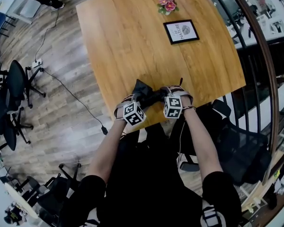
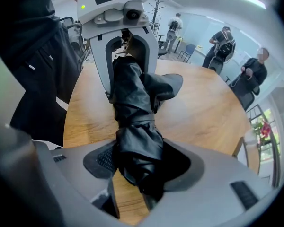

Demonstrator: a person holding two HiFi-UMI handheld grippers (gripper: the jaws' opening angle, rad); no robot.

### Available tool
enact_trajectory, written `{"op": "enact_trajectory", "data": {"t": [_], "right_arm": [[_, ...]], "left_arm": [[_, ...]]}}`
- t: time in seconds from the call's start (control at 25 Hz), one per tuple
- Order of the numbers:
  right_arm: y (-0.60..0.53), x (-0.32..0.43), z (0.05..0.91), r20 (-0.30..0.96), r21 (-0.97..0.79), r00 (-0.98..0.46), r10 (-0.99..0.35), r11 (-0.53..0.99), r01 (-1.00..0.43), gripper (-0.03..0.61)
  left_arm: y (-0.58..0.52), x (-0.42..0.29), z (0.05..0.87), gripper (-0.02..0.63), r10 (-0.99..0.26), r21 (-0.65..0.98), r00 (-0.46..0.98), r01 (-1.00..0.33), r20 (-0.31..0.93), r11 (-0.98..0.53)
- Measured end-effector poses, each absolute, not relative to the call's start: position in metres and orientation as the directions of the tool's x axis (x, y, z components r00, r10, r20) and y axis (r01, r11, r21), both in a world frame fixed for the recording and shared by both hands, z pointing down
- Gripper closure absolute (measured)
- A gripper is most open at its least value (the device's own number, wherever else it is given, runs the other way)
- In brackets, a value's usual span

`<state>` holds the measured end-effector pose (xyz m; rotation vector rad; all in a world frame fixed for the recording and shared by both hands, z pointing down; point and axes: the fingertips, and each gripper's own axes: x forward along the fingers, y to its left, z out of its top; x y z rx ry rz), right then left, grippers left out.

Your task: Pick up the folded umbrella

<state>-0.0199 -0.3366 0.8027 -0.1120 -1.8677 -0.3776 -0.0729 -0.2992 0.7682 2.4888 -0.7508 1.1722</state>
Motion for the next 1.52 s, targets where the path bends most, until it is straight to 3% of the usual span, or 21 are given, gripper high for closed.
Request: {"op": "enact_trajectory", "data": {"t": [1.52], "right_arm": [[-0.339,-0.118,0.695,0.865,0.386,-0.382,-0.325,0.918,0.093,0.318]], "left_arm": [[-0.306,-0.174,0.668,0.365,-0.382,-0.166,0.534,-0.409,0.754,-0.897]]}}
